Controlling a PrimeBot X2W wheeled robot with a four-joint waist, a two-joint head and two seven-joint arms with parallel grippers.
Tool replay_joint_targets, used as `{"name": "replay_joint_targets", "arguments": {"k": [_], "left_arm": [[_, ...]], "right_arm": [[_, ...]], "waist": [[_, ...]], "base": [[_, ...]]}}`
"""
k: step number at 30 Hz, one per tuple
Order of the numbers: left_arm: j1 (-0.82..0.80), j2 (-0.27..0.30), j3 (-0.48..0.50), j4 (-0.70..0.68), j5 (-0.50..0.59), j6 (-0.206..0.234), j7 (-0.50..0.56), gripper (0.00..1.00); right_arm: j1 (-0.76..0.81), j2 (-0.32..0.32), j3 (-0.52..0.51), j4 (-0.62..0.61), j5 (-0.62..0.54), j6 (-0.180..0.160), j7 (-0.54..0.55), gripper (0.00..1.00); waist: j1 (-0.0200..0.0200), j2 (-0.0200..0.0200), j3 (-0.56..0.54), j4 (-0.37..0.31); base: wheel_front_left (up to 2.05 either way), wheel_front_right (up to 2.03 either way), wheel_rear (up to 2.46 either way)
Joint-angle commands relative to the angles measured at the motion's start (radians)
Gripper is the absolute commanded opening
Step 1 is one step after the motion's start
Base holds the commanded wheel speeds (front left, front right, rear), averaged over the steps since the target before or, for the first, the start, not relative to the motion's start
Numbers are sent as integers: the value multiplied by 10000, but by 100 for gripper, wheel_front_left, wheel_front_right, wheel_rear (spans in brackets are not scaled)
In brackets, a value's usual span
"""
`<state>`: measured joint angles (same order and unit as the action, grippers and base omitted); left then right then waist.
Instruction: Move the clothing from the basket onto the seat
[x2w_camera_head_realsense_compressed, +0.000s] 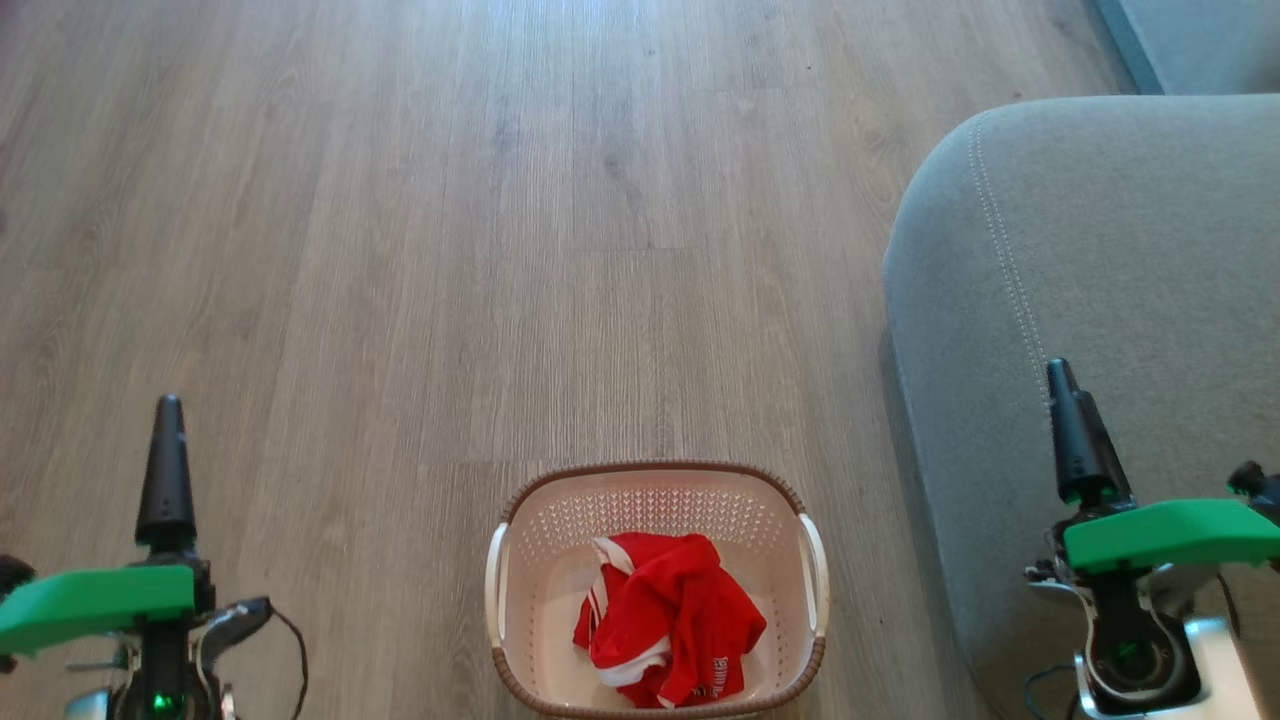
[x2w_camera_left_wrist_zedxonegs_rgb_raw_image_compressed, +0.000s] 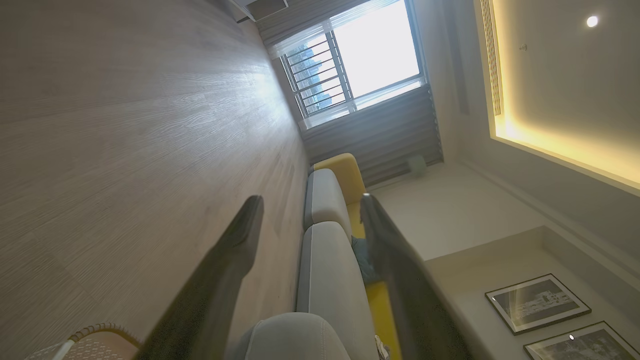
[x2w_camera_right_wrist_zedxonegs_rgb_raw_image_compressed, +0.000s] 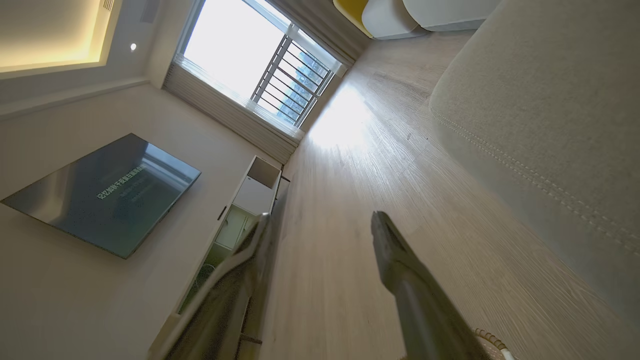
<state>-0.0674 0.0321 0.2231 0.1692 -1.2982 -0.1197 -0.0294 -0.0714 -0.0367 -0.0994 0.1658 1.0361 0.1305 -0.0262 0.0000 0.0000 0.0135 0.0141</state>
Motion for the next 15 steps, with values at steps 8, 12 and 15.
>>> {"name": "replay_joint_targets", "arguments": {"k": [8,12,15], "left_arm": [[-689,107,276,-1231,1285,203,-304,100],[-649,111,28,-1696,2049,406,-423,100],[-581,114,-306,-2040,2817,656,-512,100]], "right_arm": [[-685,-96,443,-891,-1826,2,-352,100],[-749,-98,576,-1069,-2588,2,-470,100],[-775,-100,628,-1215,-3086,2,-559,100]], "waist": [[0,0,90,46],[0,0,110,60],[0,0,113,77]], "base": [[0,0,0],[0,0,0],[0,0,0]]}}
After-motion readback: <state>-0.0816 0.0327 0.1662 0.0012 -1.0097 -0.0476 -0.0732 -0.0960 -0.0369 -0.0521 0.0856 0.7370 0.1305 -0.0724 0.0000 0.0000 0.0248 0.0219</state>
